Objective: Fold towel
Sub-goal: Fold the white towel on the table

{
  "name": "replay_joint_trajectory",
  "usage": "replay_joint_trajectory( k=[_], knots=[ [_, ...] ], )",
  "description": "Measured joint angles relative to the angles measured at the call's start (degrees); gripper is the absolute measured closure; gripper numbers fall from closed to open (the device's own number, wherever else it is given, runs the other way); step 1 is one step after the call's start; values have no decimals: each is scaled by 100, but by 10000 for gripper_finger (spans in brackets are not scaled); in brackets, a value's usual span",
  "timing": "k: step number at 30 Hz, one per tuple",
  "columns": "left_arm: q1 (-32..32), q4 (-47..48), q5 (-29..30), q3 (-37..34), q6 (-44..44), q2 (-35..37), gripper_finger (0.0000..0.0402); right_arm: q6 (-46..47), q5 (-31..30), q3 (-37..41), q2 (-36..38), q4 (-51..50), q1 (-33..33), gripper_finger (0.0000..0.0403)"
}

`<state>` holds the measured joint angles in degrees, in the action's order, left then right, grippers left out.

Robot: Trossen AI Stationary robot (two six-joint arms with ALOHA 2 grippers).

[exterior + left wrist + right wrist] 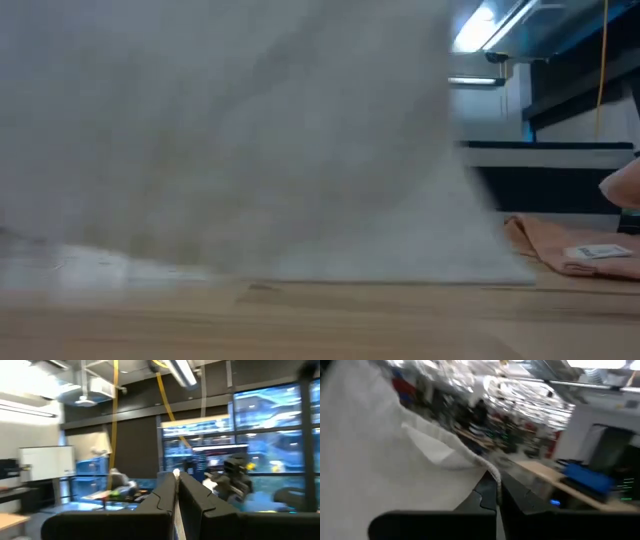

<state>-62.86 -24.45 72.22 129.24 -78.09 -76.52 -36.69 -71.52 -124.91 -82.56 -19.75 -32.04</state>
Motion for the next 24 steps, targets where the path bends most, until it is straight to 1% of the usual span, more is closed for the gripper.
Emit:
replay_joint_trajectory(
  k=[3,5,7,9,11,13,18,21,24],
  knots=[
    [452,11,107,-298,199,226,398,567,47,8,-4,-1038,463,396],
    [631,6,133,-482,343,353,398,861,245,8,-4,-1389,654,396],
    [715,-4,145,-626,459,431,398,973,360,8,-4,-1473,709,396],
    [711,4,292,-687,561,440,398,934,394,8,-4,-1467,698,396],
    [709,393,508,-743,770,445,398,893,489,8,-2,-1504,695,398],
    [709,751,566,-845,927,453,398,855,533,8,-2,-1597,696,398],
    [809,953,640,-1167,962,543,398,1076,552,8,-2,-1949,696,399],
    [957,1115,685,-1361,984,790,398,1221,560,8,0,-2103,696,400],
    [1096,1070,733,-1492,1186,1217,398,1271,570,8,0,-2125,696,400]
  ],
)
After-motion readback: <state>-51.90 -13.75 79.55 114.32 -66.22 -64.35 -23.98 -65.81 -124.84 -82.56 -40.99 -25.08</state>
